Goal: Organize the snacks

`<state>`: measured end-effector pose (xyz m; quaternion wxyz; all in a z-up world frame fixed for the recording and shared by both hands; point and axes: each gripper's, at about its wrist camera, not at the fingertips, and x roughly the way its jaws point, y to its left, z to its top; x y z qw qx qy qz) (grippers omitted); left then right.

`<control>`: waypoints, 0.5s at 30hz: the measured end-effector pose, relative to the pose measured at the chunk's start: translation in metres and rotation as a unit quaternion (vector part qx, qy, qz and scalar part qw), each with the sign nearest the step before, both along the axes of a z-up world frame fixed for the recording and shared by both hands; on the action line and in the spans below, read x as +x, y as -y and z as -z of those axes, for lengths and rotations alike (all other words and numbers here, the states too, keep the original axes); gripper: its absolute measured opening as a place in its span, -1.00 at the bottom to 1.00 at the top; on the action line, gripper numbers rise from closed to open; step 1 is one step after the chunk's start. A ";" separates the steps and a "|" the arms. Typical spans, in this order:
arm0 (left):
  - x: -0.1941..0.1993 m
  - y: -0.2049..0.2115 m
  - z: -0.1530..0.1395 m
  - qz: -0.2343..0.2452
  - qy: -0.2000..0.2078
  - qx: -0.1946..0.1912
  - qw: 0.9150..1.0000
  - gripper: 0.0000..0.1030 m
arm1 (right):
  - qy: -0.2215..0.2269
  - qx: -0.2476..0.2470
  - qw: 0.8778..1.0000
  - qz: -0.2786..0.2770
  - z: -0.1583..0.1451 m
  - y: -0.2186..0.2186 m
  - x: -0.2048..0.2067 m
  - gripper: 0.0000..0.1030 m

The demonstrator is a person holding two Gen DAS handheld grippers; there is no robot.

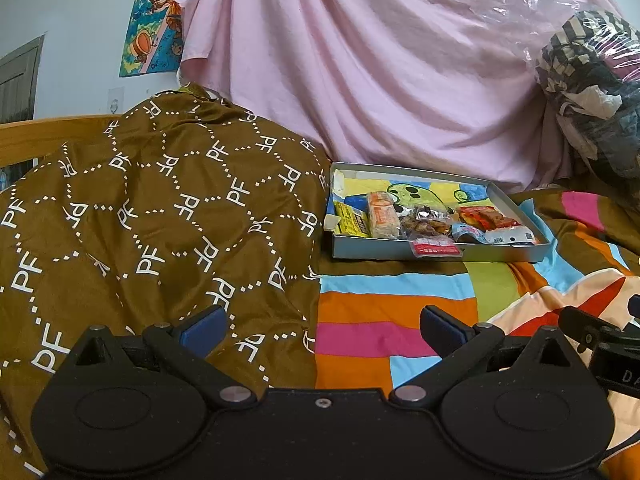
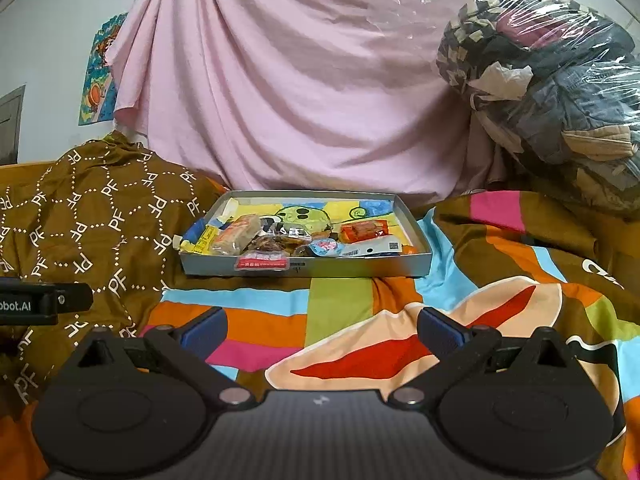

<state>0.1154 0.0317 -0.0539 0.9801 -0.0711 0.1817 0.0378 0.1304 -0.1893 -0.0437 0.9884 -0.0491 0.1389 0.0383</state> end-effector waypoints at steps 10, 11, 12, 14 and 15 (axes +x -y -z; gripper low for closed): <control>0.001 0.006 -0.002 0.000 -0.018 0.027 0.999 0.98 | -0.009 -0.009 1.000 -0.002 0.003 -0.002 0.002 1.00; 0.002 0.007 -0.003 0.001 -0.020 0.029 0.999 0.98 | -0.011 -0.011 1.000 -0.002 0.003 -0.002 0.003 1.00; 0.003 0.007 -0.003 0.006 -0.021 0.028 0.999 0.98 | -0.012 -0.012 1.000 -0.003 0.004 -0.002 0.003 1.00; 0.004 0.008 -0.002 0.014 -0.020 0.029 0.999 0.98 | -0.011 -0.010 1.000 -0.006 0.003 -0.003 0.002 1.00; 0.004 0.008 -0.001 0.014 -0.022 0.031 0.999 0.98 | -0.009 -0.009 1.000 -0.007 0.003 -0.003 0.001 1.00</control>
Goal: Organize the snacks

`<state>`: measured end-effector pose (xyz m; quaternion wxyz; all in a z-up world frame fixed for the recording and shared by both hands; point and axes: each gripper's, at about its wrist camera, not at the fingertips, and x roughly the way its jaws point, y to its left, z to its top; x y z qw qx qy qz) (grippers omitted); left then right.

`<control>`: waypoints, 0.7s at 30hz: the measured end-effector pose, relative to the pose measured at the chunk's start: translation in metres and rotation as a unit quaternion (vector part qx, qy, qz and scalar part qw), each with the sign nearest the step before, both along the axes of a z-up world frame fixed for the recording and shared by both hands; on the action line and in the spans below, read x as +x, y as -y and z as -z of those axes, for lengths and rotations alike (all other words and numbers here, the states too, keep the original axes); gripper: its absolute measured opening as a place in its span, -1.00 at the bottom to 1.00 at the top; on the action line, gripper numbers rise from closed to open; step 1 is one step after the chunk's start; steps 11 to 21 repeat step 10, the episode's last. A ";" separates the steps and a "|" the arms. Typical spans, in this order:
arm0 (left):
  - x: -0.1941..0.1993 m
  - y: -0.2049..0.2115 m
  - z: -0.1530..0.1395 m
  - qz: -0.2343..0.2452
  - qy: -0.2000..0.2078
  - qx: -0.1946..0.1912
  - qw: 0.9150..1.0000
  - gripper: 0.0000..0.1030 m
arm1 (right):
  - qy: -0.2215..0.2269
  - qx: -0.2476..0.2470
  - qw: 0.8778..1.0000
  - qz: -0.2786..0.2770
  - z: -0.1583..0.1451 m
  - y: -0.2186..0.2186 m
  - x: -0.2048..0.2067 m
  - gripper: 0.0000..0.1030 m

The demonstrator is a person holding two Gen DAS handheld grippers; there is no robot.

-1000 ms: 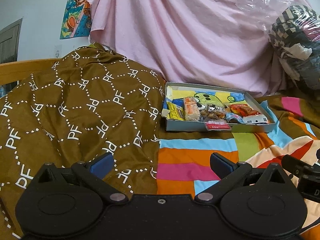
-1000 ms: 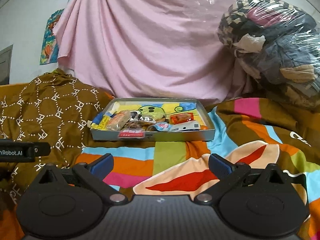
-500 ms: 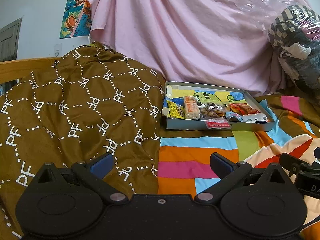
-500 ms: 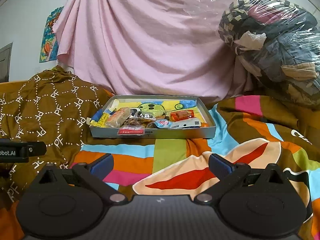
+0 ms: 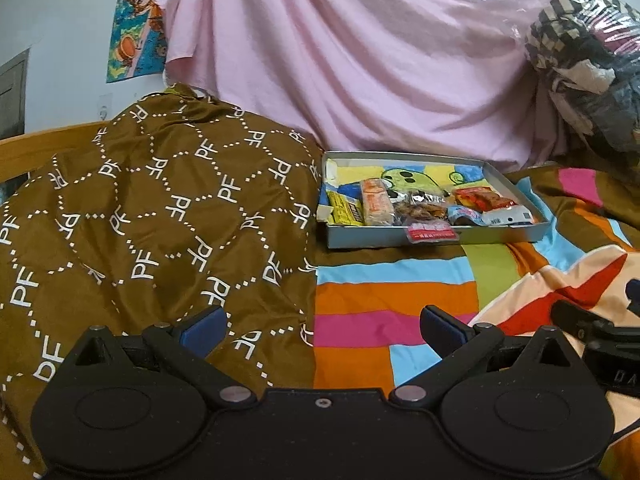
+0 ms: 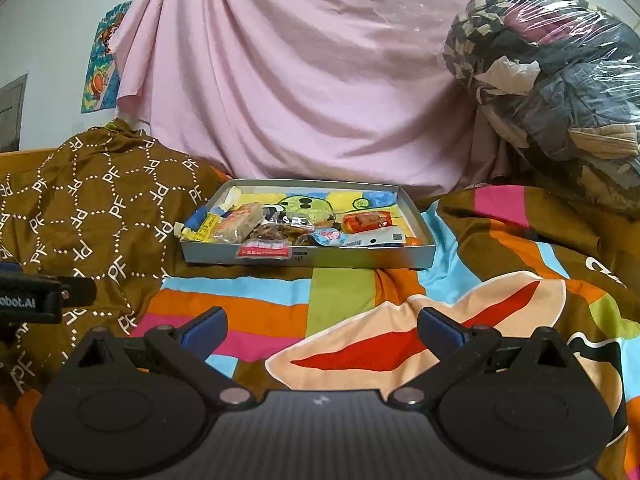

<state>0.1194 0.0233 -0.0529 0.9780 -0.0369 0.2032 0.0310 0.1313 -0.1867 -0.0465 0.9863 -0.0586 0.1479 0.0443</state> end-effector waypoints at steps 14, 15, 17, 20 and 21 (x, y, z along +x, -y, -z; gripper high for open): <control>0.001 -0.005 0.005 -0.008 -0.010 -0.008 1.000 0.98 | -0.006 -0.008 1.000 -0.010 0.002 -0.003 0.001 1.00; 0.001 -0.005 0.005 -0.008 -0.010 -0.008 1.000 0.98 | -0.006 -0.008 1.000 -0.010 0.002 -0.003 0.001 1.00; 0.001 -0.005 0.005 -0.008 -0.010 -0.008 1.000 0.98 | -0.006 -0.008 1.000 -0.010 0.002 -0.003 0.001 1.00; 0.001 -0.005 0.005 -0.008 -0.010 -0.008 1.000 0.98 | -0.006 -0.008 1.000 -0.010 0.002 -0.003 0.001 1.00; 0.001 -0.005 0.005 -0.008 -0.010 -0.008 1.000 0.98 | -0.006 -0.008 1.000 -0.010 0.002 -0.003 0.001 1.00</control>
